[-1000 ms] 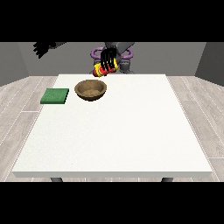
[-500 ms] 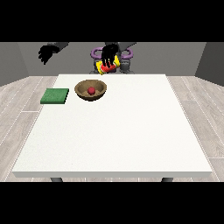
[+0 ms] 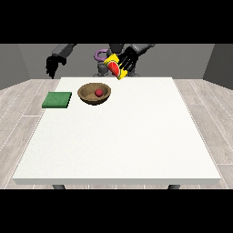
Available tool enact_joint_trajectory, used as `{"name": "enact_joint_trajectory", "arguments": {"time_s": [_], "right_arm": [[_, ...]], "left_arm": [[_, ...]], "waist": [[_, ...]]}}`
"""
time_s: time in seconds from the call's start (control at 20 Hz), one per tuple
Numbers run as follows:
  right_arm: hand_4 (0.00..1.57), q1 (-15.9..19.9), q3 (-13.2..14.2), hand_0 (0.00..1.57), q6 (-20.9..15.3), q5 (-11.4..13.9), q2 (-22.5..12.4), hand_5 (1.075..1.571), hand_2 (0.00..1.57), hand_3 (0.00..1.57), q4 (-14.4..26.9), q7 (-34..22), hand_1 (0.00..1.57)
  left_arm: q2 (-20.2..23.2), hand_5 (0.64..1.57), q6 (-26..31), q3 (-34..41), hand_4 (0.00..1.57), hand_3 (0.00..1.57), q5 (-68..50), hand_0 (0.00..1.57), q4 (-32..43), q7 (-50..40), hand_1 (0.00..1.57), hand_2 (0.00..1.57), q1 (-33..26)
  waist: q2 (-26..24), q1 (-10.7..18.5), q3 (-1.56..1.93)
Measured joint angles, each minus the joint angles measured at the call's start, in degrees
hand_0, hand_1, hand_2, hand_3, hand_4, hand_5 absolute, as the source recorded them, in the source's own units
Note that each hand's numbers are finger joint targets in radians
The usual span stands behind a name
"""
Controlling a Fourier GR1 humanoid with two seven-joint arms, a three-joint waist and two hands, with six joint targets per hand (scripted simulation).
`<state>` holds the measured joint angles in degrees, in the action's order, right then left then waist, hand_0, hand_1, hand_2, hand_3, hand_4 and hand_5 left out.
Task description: Pick the cup and pour the ball into the bowl, then pick the bowl and place it on the pad
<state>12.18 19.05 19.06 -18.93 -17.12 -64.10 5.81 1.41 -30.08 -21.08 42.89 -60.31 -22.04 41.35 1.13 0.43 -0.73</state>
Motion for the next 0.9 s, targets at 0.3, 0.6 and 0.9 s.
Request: {"name": "enact_joint_trajectory", "arguments": {"time_s": [0.3, 0.6, 0.9], "right_arm": [[0.49, 0.6, 0.6, 0.0, -3.9, 0.4, 2.0, 1.57, 0.0, 0.0, 0.1, 0.6, 0.0], [0.0, 0.2, 2.1, 0.0, -7.9, 0.6, 4.0, 1.57, 0.0, 0.0, -0.8, 2.9, 0.0], [0.0, 3.1, 1.3, 0.0, -11.7, 1.3, 7.5, 1.568, 0.0, 0.0, -0.7, 5.3, 0.0]], "left_arm": [[-0.1, 1.492, 5.9, 11.7, 0.15, 0.0, -24.5, 0.0, -13.1, 7.1, 0.0, 0.0, -0.5], [8.9, 1.497, 23.6, 24.7, 0.33, 0.0, -45.2, 0.0, -17.7, 12.7, 0.0, 0.0, -1.0], [20.2, 1.512, 37.7, 36.0, 0.32, 0.0, -57.9, 0.0, -14.0, 14.7, 0.0, 0.0, 0.7]], "waist": [[3.1, 5.2, -0.06], [6.9, 10.3, 0.34], [10.9, 10.9, 0.61]]}}
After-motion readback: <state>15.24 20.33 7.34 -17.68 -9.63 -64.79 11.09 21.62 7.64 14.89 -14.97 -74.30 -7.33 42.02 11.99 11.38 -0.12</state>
